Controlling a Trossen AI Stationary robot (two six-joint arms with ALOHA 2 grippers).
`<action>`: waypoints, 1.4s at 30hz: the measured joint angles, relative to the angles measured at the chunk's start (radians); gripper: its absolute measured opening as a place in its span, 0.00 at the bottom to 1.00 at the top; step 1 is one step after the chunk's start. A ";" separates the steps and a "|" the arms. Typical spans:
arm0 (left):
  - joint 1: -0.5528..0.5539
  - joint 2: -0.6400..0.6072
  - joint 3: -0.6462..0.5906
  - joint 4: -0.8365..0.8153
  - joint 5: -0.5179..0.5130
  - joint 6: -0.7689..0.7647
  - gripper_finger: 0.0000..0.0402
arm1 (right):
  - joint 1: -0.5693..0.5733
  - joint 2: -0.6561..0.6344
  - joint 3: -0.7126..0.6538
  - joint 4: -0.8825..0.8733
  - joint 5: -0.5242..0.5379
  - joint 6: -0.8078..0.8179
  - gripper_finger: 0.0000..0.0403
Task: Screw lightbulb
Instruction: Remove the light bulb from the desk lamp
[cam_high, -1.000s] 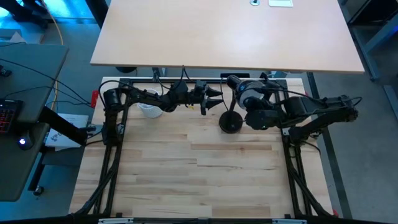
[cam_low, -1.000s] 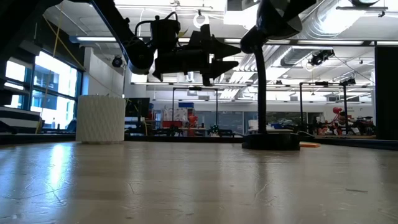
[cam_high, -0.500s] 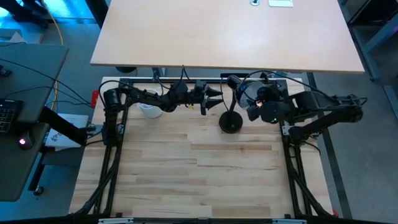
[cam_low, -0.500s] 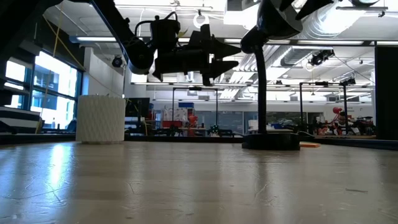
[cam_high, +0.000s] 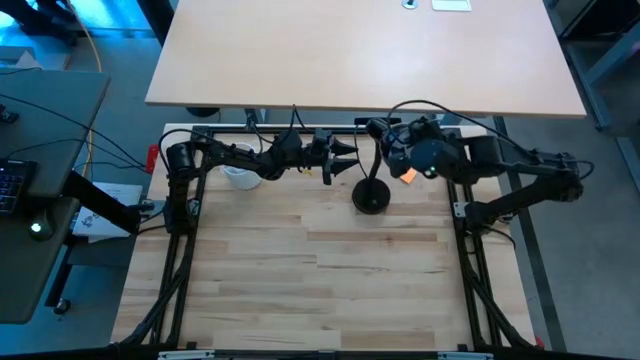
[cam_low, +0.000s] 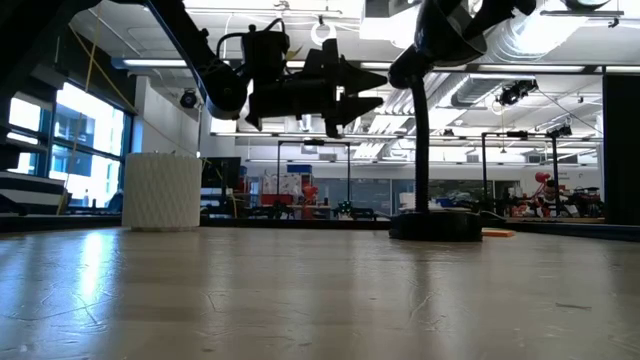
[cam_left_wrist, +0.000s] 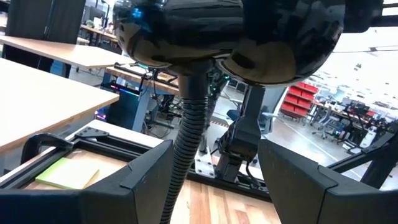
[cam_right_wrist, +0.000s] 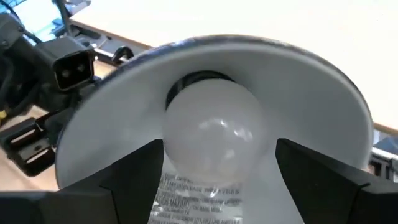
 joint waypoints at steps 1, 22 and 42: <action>0.000 0.000 0.000 -0.001 0.000 0.000 0.57 | -0.010 0.001 0.000 0.012 -0.013 -0.016 0.76; 0.000 0.000 0.000 -0.003 0.000 0.000 0.57 | -0.035 0.033 0.000 -0.008 0.020 -0.890 0.76; 0.000 0.000 0.000 -0.008 0.002 -0.009 0.57 | 0.228 0.070 0.000 -0.141 0.324 -1.124 0.76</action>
